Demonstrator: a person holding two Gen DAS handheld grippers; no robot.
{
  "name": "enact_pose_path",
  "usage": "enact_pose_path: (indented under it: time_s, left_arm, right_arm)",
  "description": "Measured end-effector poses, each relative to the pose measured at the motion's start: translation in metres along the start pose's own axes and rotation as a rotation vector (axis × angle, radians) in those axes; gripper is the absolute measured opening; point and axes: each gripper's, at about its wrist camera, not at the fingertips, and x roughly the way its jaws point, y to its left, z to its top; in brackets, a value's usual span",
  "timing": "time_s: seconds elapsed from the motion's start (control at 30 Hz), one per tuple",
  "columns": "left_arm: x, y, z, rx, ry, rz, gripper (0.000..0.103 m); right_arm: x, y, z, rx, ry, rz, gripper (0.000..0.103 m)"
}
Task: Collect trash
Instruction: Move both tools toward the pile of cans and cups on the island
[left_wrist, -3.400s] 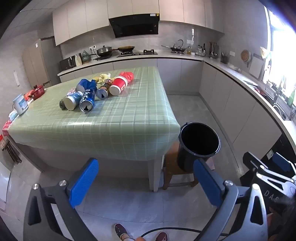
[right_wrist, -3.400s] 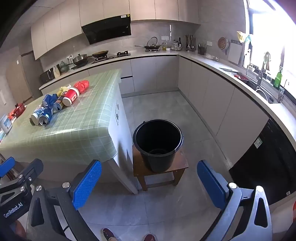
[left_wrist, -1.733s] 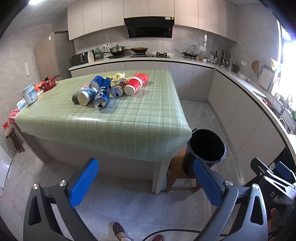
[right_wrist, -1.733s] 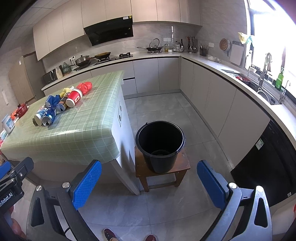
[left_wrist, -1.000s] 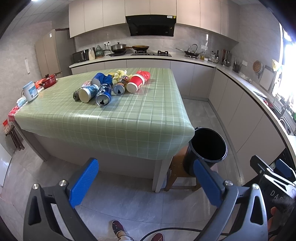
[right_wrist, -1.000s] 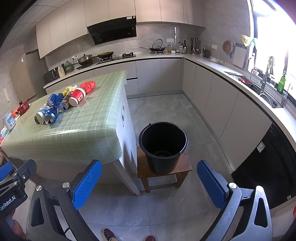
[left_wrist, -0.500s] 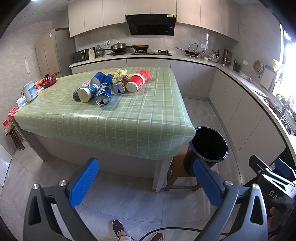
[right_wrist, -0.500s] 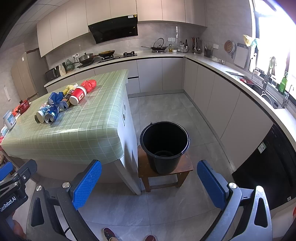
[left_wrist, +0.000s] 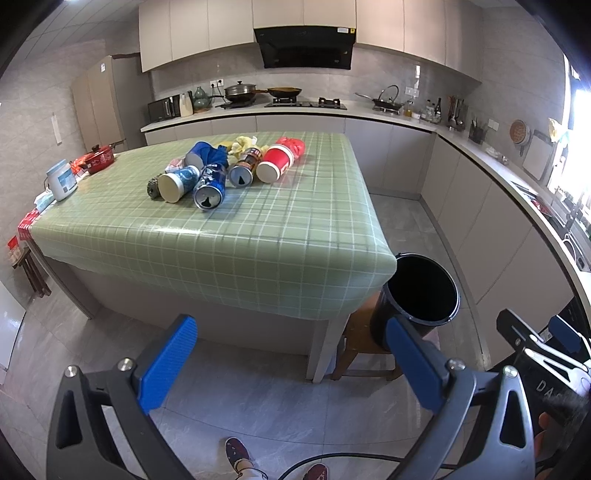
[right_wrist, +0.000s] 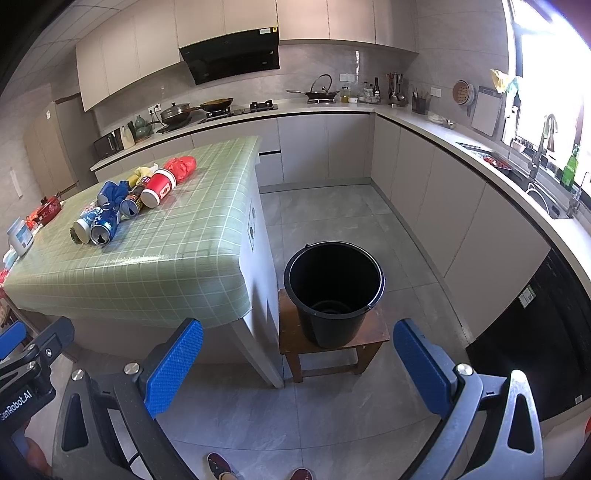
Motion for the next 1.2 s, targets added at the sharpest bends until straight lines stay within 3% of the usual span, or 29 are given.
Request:
enact_pose_path:
  time_s: [0.23,0.53,0.97,1.2]
  left_arm:
    - [0.011,0.018,0.012,-0.028,0.016,0.031,0.103]
    - [0.050,0.085,0.040,-0.112,0.035,0.089,0.103]
    - [0.130,0.208,0.108,-0.129,0.070,0.104,0.103]
    - [0.170,0.245,0.137,-0.119,0.091,0.100,0.103]
  right_arm:
    - [0.010,0.008,0.006,-0.003,-0.003,0.036,0.103]
    - [0.038,0.059,0.027,-0.031,0.002,0.071,0.103]
    - [0.107,0.206,0.083,-0.009,0.012,0.109,0.103]
    - [0.136,0.268,0.101,-0.026,0.031,0.122,0.103]
